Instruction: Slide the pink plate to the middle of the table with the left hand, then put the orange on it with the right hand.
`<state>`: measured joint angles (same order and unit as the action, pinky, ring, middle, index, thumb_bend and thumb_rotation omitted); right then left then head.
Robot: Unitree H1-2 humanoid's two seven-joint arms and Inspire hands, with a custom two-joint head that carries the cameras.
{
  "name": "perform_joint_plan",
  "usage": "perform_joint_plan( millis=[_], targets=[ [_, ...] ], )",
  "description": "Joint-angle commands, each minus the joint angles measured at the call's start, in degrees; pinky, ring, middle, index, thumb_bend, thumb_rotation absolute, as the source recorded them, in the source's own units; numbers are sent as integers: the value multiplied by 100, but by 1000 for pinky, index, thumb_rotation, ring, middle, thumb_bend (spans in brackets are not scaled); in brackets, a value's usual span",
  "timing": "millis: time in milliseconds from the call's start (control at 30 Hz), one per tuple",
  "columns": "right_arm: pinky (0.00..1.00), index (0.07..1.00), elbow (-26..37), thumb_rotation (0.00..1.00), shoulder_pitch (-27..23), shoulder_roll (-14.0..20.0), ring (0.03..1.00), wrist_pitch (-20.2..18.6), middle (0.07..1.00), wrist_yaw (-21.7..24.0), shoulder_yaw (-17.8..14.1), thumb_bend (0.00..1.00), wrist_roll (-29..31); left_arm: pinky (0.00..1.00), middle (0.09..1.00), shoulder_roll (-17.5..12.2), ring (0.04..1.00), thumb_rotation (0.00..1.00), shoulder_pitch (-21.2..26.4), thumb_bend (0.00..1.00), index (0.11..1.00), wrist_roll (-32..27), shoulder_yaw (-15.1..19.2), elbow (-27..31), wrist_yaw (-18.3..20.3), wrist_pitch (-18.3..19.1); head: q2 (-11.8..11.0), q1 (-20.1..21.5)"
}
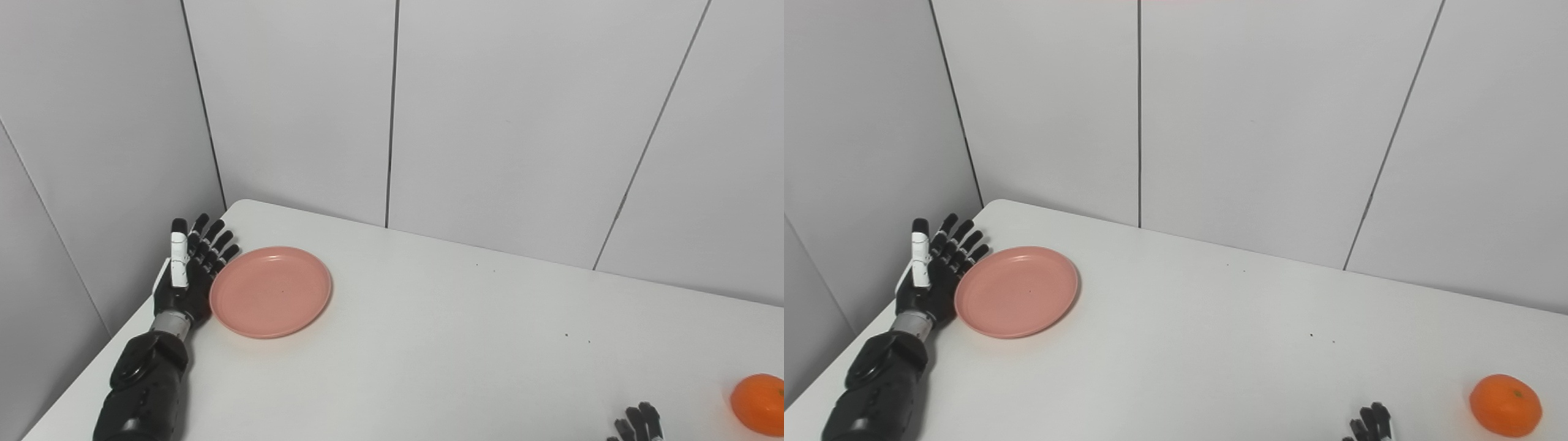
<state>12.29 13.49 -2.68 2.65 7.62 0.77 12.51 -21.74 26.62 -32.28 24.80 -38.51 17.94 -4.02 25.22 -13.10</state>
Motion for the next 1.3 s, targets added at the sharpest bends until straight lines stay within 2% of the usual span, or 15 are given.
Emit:
perform_joint_plan(
  millis=[0, 100, 200, 633, 767, 1000, 1267],
  targets=[
    [1000, 1000, -224, 1000, 457, 29, 1000, -317, 1000, -37, 32, 812, 44, 922, 937, 26, 936, 846, 7, 976, 963, 22, -18, 62, -87, 121, 6, 0],
    [1000, 1000, -196, 1000, 470, 32, 1000, -340, 1000, -35, 41, 811, 47, 904, 937, 83, 935, 868, -34, 971, 980, 80, -73, 147, -102, 159, 32, 13],
    [1000, 1000, -188, 1000, 473, 33, 1000, -334, 1000, -38, 46, 809, 25, 933, 940, 90, 933, 862, -34, 984, 995, 79, -116, 69, -5, 126, 42, 33],
    [1000, 1000, -153, 1000, 483, 7, 1000, -353, 1000, -65, 56, 819, -12, 830, 923, 189, 916, 847, -115, 979, 987, -18, -169, 3, 107, 197, 75, 78],
    [1000, 1000, -146, 1000, 486, 12, 1000, -343, 1000, -63, 63, 826, -30, 819, 932, 337, 906, 845, -283, 991, 990, -16, -206, 417, -10, 333, 96, 96],
    [1000, 1000, -127, 1000, 486, 14, 1000, -355, 1000, -66, 75, 823, -38, 830, 937, 534, 903, 826, -415, 995, 987, -30, -248, 661, -3, 450, 127, 118],
    [1000, 1000, -67, 1000, 525, 6, 1000, -373, 1000, -117, 116, 816, -55, 849, 921, 867, 903, 832, -548, 991, 978, 143, -349, 1137, -427, 592, 172, 154]
  ],
)
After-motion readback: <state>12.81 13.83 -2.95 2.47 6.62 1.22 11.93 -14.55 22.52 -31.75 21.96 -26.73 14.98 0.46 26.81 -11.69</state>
